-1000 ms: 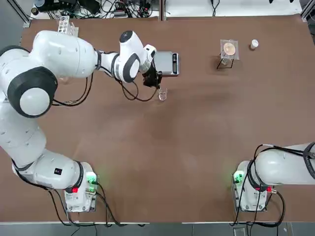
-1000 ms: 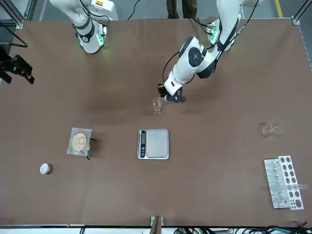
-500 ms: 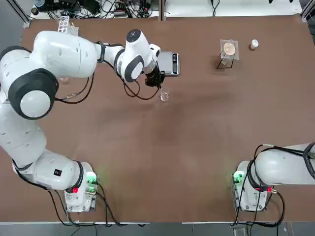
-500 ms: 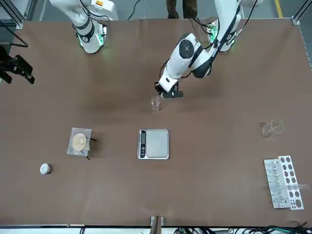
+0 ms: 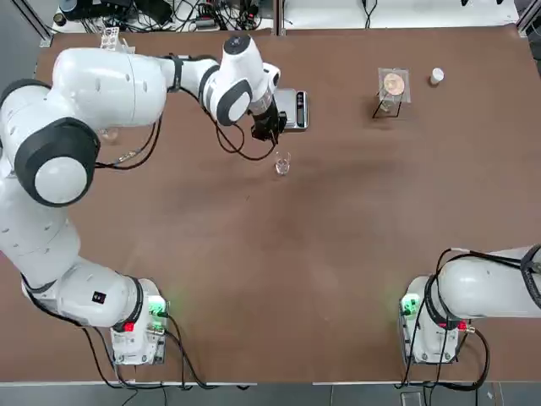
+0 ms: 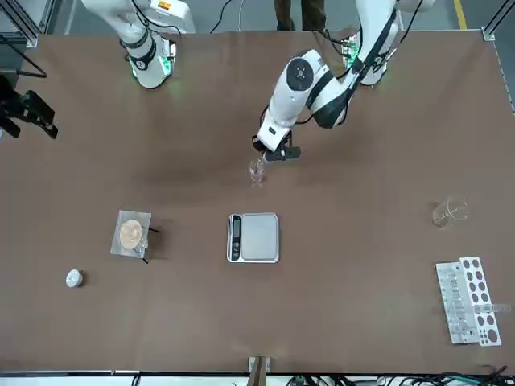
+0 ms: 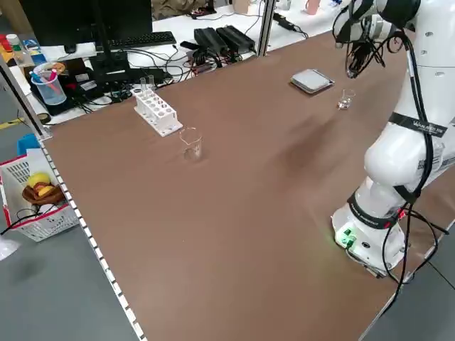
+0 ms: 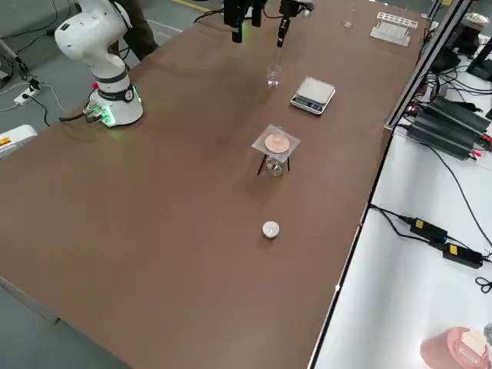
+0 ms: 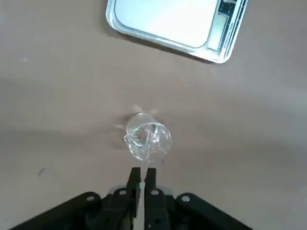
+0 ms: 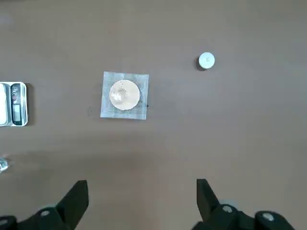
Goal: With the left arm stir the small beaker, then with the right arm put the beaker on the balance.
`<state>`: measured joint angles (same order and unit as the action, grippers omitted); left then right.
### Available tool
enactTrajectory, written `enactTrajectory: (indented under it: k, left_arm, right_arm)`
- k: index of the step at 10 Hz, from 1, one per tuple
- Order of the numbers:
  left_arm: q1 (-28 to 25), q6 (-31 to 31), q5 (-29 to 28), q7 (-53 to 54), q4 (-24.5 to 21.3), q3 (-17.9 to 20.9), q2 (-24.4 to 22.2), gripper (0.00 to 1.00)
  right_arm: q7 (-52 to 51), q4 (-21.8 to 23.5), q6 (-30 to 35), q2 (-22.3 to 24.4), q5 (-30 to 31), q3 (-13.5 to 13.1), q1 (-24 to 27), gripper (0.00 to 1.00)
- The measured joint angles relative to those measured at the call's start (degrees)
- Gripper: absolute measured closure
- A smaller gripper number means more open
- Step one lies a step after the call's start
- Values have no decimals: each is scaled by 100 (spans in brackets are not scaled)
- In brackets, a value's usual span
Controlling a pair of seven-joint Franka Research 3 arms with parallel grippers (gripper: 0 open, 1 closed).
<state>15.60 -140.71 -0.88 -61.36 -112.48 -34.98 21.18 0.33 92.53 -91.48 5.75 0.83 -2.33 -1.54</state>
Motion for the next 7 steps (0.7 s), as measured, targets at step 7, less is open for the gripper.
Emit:
enactTrajectory:
  k: [7]
  left_arm:
    - [377,129,-810,-1114,51,64,113,93]
  right_arm:
    - [-2,0,0,0,0,0,0,0]
